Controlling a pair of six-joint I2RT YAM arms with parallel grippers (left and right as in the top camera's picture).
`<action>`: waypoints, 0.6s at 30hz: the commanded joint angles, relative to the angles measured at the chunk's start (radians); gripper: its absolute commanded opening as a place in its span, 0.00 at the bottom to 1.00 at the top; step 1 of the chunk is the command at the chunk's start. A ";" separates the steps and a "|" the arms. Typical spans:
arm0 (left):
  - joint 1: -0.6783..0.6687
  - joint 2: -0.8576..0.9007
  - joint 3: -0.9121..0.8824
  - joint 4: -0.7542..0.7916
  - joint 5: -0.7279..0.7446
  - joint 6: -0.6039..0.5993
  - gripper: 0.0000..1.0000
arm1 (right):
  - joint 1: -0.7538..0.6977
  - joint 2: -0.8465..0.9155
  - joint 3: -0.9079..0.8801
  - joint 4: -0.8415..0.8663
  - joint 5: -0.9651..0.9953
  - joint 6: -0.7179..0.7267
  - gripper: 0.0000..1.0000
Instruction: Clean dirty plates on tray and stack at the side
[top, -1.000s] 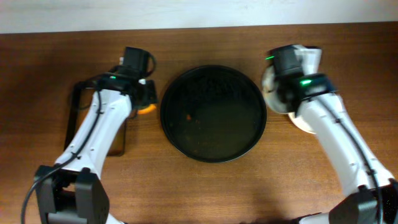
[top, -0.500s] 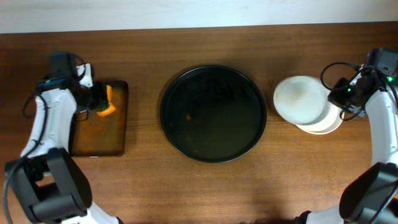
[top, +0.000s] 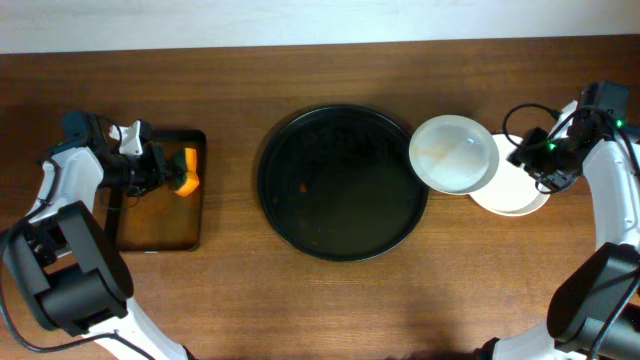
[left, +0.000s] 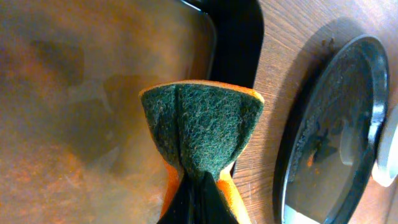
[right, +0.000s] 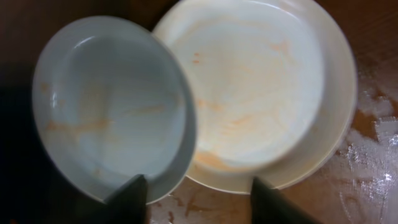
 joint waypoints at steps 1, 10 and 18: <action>0.005 0.010 -0.007 0.000 0.037 0.026 0.01 | 0.016 0.007 0.007 0.010 -0.061 0.000 0.59; 0.005 0.014 -0.007 -0.004 0.028 0.026 0.01 | 0.031 0.161 -0.001 0.066 -0.062 0.005 0.19; 0.005 0.014 -0.007 -0.004 0.029 0.026 0.01 | 0.044 0.253 -0.002 0.107 -0.059 0.005 0.23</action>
